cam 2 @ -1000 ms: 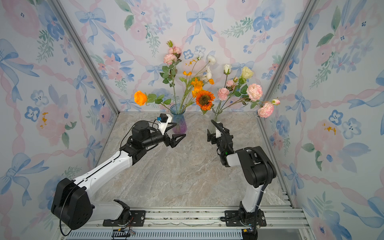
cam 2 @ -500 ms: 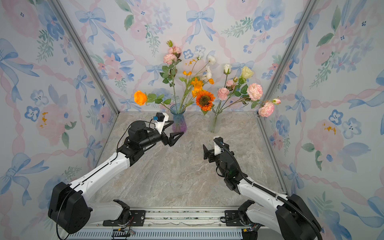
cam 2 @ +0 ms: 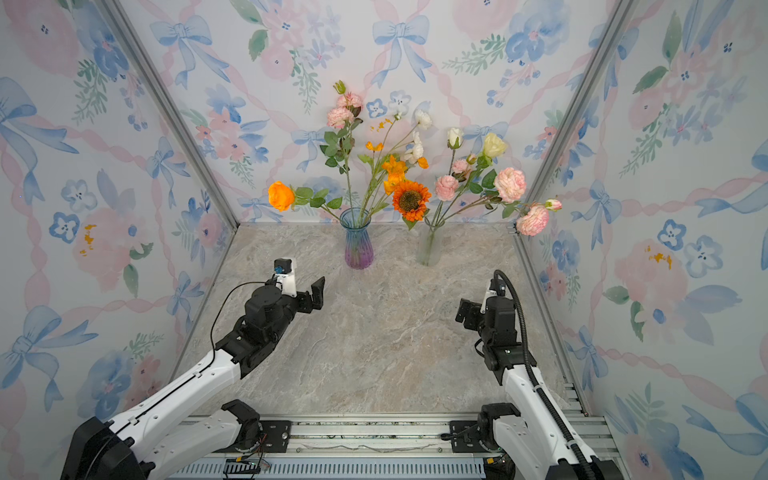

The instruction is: Arrange the flowers into the vase

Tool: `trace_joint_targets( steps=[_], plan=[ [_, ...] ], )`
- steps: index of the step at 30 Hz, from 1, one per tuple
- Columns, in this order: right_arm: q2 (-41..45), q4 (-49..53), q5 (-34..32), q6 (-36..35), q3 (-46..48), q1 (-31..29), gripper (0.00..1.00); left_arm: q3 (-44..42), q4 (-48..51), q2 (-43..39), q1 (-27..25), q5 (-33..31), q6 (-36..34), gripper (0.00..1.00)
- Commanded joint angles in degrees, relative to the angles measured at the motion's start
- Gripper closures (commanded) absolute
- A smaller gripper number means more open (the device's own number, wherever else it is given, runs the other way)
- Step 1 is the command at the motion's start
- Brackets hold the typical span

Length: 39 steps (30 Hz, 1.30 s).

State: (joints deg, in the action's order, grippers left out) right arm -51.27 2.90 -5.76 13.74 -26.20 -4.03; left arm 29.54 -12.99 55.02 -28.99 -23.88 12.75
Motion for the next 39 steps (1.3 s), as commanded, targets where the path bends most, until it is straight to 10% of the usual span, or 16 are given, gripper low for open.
trace_joint_targets(
  steps=[1, 6, 13, 20, 24, 39],
  plan=[
    [-1.0, -3.5, 0.3, -3.7, -0.5, 1.2, 0.03, -8.1, -7.4, -0.8, 1.2, -22.0, -2.2, 0.02],
    [-6.6, -21.6, -5.6, -8.4, 5.2, 2.7, 0.03, -18.2, -25.1, 5.5, 7.7, -28.4, -6.8, 0.02],
    [-22.7, -35.3, 0.4, -15.2, 3.1, 2.3, 0.03, -23.2, -48.7, 14.3, 16.4, -13.3, -11.5, 0.02],
    [-39.7, -70.1, 10.7, -12.9, 9.4, 4.3, 0.03, -25.5, -64.6, 21.5, 24.2, 5.2, -4.8, 0.02],
    [-36.7, -57.8, 9.4, -14.7, 5.9, 3.3, 0.03, -24.9, -79.0, 35.4, 25.7, 15.0, -7.1, 0.02],
    [-37.3, -54.7, 6.2, -14.1, 3.7, 2.8, 0.03, -18.9, -65.2, 34.1, 22.4, 12.7, -10.5, 0.02]
  ],
)
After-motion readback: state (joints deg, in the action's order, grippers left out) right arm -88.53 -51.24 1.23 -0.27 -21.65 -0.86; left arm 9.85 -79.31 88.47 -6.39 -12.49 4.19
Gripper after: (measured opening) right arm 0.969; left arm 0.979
